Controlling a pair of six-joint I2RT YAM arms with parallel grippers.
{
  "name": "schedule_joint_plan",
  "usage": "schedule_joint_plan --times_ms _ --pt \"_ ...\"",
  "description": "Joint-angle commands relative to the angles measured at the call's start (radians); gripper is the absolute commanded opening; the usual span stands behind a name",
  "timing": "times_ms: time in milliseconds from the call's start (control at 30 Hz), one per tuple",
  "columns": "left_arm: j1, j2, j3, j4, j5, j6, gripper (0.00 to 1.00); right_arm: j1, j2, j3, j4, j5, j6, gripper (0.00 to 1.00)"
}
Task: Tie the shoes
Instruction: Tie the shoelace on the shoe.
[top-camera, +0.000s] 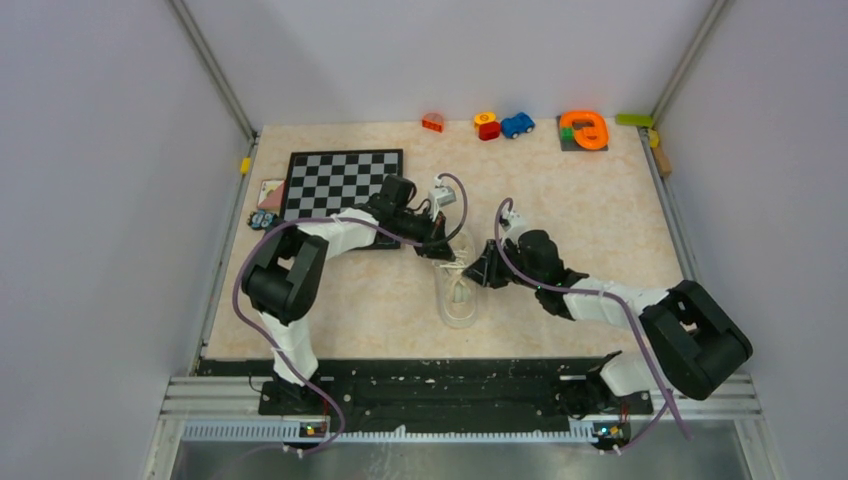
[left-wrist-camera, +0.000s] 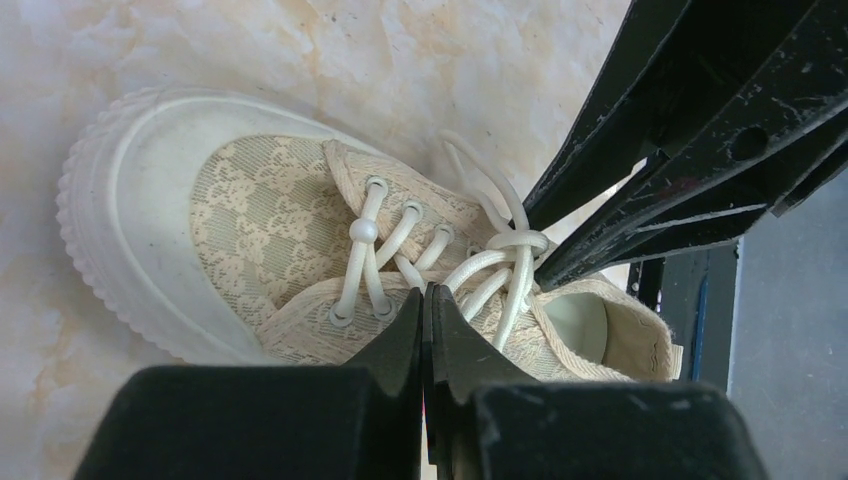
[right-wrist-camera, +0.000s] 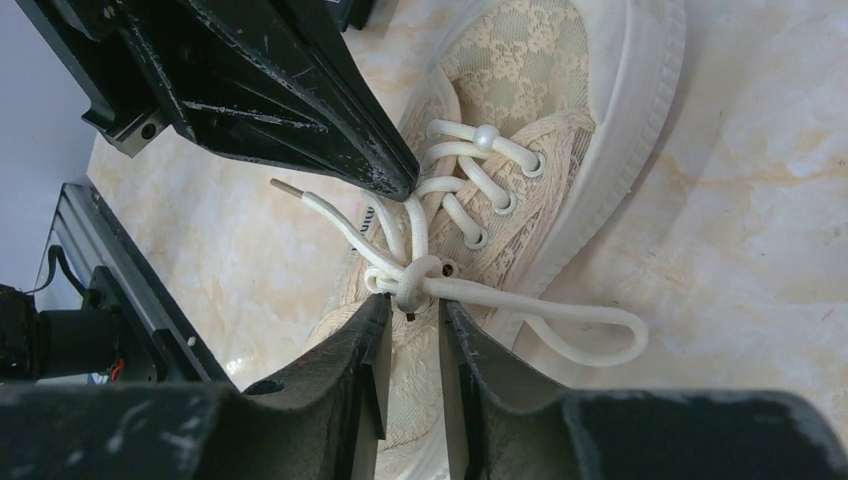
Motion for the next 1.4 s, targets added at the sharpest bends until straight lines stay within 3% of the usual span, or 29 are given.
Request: schedule_joint_plan --times_ms 0,367,733,1067,1367 --pt "-0.001 0.023 0.032 0.010 0.057 -0.001 0.00 0.017 0.007 0.042 0.055 0.007 0.011 0.23" --pt "-0.001 -0.018 0.017 0.051 0.028 -0.019 0.00 0.017 -0.067 0.039 -0.066 0.020 -0.003 0.00" --pt "0.000 -0.113 -0.039 0.134 -0.052 -0.034 0.30 0.017 -0.097 0.057 -0.149 0.023 -0.027 0.00" --pt "0.001 -0.157 -0.074 0.182 -0.035 -0.013 0.57 0.017 -0.041 0.102 -0.145 0.000 -0.048 0.00" --pt "-0.004 -0.102 -0.055 0.149 0.105 0.025 0.58 0.017 -0.001 0.136 -0.140 -0.024 -0.080 0.00"
